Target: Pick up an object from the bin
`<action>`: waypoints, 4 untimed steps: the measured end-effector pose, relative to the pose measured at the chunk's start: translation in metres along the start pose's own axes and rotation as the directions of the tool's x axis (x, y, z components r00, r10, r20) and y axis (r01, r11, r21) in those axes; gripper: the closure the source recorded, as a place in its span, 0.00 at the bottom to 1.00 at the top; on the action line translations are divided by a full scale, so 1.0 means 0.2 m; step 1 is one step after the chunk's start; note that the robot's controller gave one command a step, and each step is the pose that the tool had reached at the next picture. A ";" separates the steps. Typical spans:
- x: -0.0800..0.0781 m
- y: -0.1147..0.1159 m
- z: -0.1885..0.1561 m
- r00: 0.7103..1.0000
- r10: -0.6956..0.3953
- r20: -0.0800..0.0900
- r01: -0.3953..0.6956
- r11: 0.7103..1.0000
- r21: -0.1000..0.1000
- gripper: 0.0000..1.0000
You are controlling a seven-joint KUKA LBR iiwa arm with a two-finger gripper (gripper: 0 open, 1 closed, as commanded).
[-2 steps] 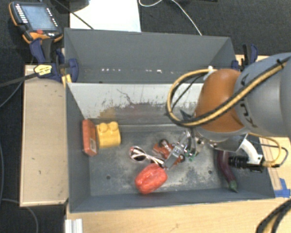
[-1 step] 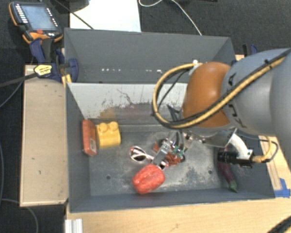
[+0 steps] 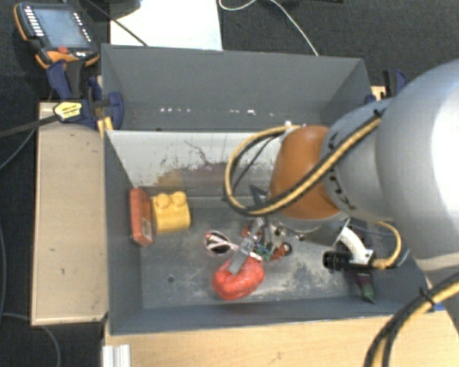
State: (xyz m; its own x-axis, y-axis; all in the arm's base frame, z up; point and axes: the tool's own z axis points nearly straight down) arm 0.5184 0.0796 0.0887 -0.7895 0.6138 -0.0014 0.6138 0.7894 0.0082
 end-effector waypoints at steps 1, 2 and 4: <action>0.06 0.11 0.07 0.989 0.148 0.003 -0.148 0.989 0.000 1.00; 0.06 0.11 0.07 0.989 0.147 0.003 -0.147 0.989 0.001 1.00; -0.11 -0.03 0.09 0.996 -0.091 0.003 0.091 0.996 0.001 1.00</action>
Offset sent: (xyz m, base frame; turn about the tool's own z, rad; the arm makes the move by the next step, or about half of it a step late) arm 0.0000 0.0000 0.0000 0.0000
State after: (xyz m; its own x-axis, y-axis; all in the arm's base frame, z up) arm 0.5314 0.0609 0.0710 -0.8421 0.5393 -0.0056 0.5392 0.8421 0.0069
